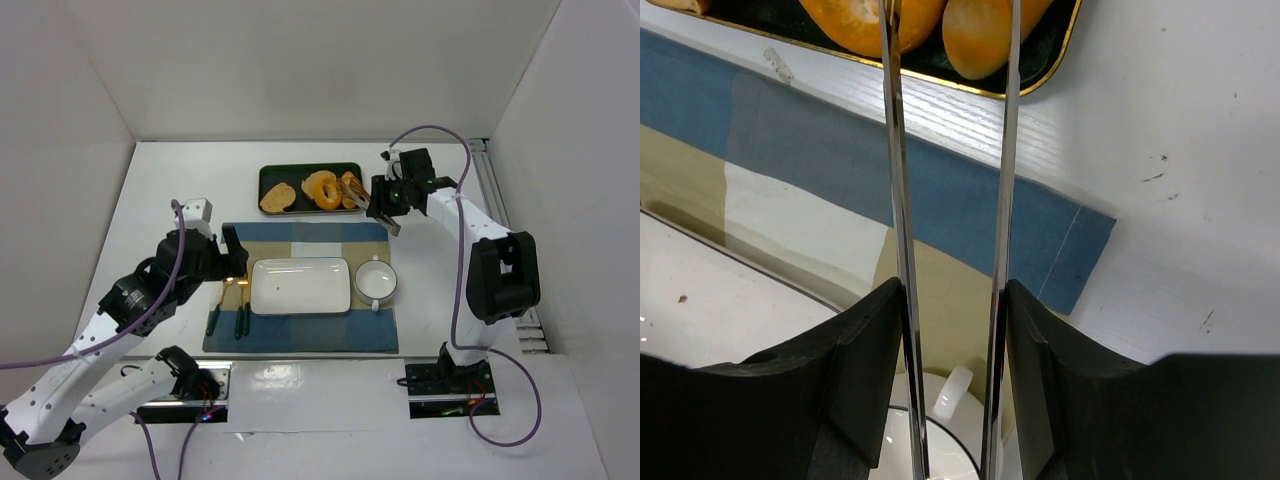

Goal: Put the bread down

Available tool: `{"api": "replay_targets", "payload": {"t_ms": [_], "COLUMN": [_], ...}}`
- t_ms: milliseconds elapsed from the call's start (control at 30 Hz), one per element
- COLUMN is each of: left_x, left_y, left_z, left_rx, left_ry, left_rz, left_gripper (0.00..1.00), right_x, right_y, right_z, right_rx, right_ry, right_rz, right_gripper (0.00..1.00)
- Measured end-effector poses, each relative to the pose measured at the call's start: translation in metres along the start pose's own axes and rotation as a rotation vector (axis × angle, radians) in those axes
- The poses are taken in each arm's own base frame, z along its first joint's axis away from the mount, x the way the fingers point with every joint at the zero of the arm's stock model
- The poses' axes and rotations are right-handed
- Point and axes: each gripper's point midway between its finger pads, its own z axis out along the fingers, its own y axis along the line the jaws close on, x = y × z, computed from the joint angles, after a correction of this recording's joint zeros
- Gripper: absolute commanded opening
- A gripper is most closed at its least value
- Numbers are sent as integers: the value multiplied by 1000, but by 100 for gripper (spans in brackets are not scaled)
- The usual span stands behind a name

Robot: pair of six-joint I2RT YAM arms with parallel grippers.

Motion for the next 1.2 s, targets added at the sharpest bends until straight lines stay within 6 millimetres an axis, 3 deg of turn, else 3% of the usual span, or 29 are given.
{"api": "replay_targets", "payload": {"t_ms": [367, 967, 1200], "left_x": [4, 6, 8], "left_y": [1, -2, -2], "left_z": [3, 8, 10], "left_rx": [-5, -3, -4], "left_ry": [9, 21, 23], "left_rz": [4, 7, 6], "left_gripper": [96, 96, 96], "right_x": [-5, -42, -42], "right_y": [1, 10, 13], "right_z": [2, -14, -13], "right_rx": [-4, -2, -19], "right_ry": [-3, -86, -83], "right_rz": [-2, -32, -33], "right_gripper": [51, 51, 52]}}
